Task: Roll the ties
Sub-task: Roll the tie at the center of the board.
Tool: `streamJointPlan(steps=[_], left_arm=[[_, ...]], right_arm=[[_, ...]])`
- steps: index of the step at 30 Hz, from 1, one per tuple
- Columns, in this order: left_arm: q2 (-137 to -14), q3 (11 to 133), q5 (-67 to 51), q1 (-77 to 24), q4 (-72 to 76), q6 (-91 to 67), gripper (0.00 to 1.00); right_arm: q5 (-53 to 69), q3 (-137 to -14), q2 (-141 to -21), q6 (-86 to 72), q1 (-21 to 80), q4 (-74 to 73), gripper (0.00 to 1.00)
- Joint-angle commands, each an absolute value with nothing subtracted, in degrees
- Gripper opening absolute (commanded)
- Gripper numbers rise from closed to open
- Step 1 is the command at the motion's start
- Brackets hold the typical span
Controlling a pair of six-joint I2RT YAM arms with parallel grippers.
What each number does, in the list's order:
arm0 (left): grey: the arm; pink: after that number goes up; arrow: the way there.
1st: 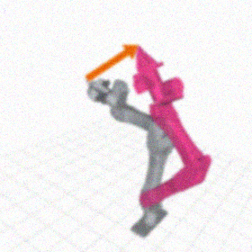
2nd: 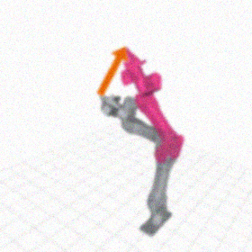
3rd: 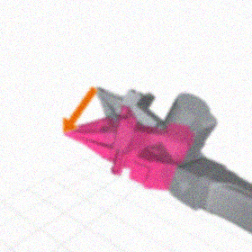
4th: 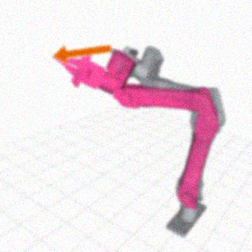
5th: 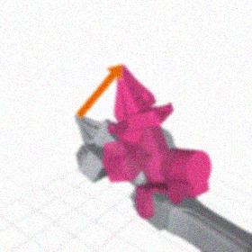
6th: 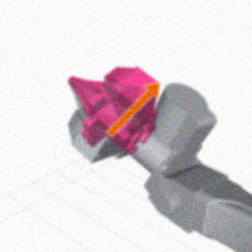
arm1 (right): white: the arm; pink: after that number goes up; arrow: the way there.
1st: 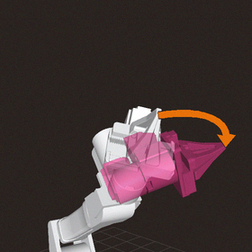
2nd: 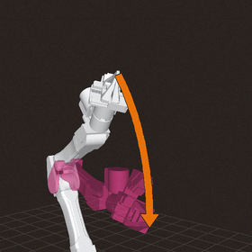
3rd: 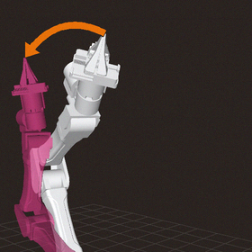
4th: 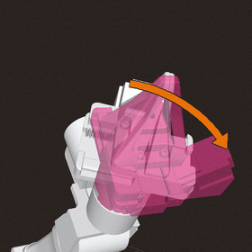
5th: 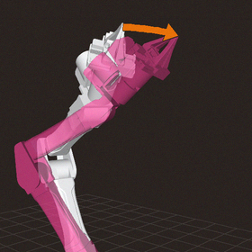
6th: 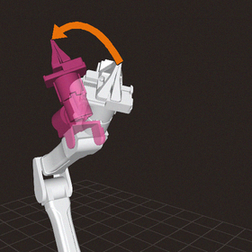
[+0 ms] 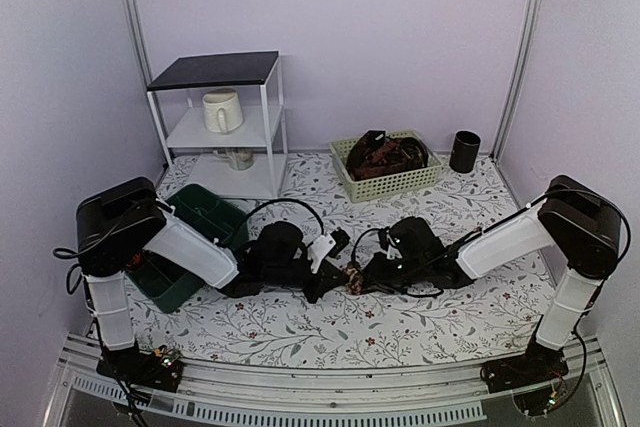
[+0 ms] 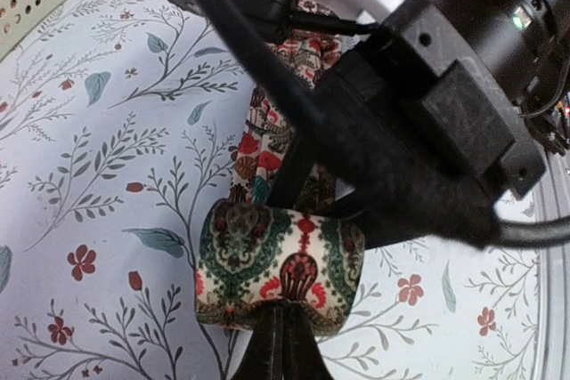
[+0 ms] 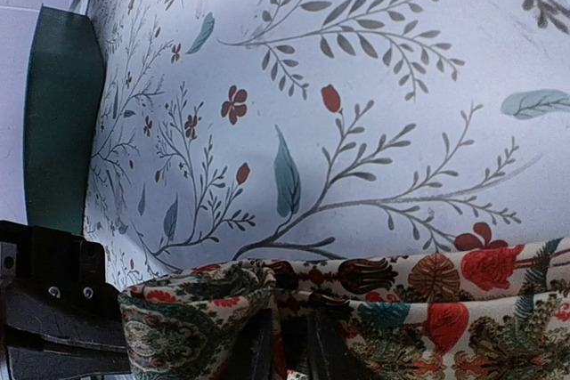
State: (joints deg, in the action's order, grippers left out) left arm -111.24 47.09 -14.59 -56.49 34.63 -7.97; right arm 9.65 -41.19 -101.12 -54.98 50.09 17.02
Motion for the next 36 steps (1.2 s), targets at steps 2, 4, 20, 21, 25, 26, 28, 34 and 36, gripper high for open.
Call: streamJointPlan(steps=[2,4,20,21,25,26,28,34,36], left_arm=[[-111.8,48.3,-16.4,-57.0,34.0,-7.3,0.0],[-111.9,48.7,-16.3,-57.1,33.6,-7.2,0.0],[-115.4,51.7,-17.1,-57.1,31.0,-7.2,0.0],[-115.6,51.8,-17.1,-57.0,31.0,-7.2,0.0],[-115.7,52.4,-17.2,-57.1,30.6,-7.1,0.0],[-115.7,52.5,-17.2,-57.1,30.5,-7.1,0.0],[-115.6,52.7,-17.1,-57.1,30.3,-6.9,0.0],[-115.8,53.1,-17.0,-57.1,29.7,-6.6,0.0],[-115.9,53.2,-16.9,-57.0,29.5,-6.6,0.0]], right_arm=[[5.4,-40.7,-97.7,-53.2,50.5,14.1,0.15],[4.5,-40.9,-96.9,-52.8,50.6,13.2,0.14],[4.1,-40.2,-96.0,-51.7,50.6,11.3,0.08],[3.6,-39.8,-95.4,-52.0,50.6,11.3,0.11],[2.3,-38.6,-93.9,-52.3,50.6,11.2,0.17],[2.1,-38.4,-93.7,-52.4,50.5,11.1,0.19],[1.7,-38.0,-93.2,-52.5,50.4,11.1,0.21],[1.3,-36.8,-91.3,-52.6,50.1,11.2,0.26],[0.9,-36.5,-90.5,-52.7,50.0,11.1,0.27]])
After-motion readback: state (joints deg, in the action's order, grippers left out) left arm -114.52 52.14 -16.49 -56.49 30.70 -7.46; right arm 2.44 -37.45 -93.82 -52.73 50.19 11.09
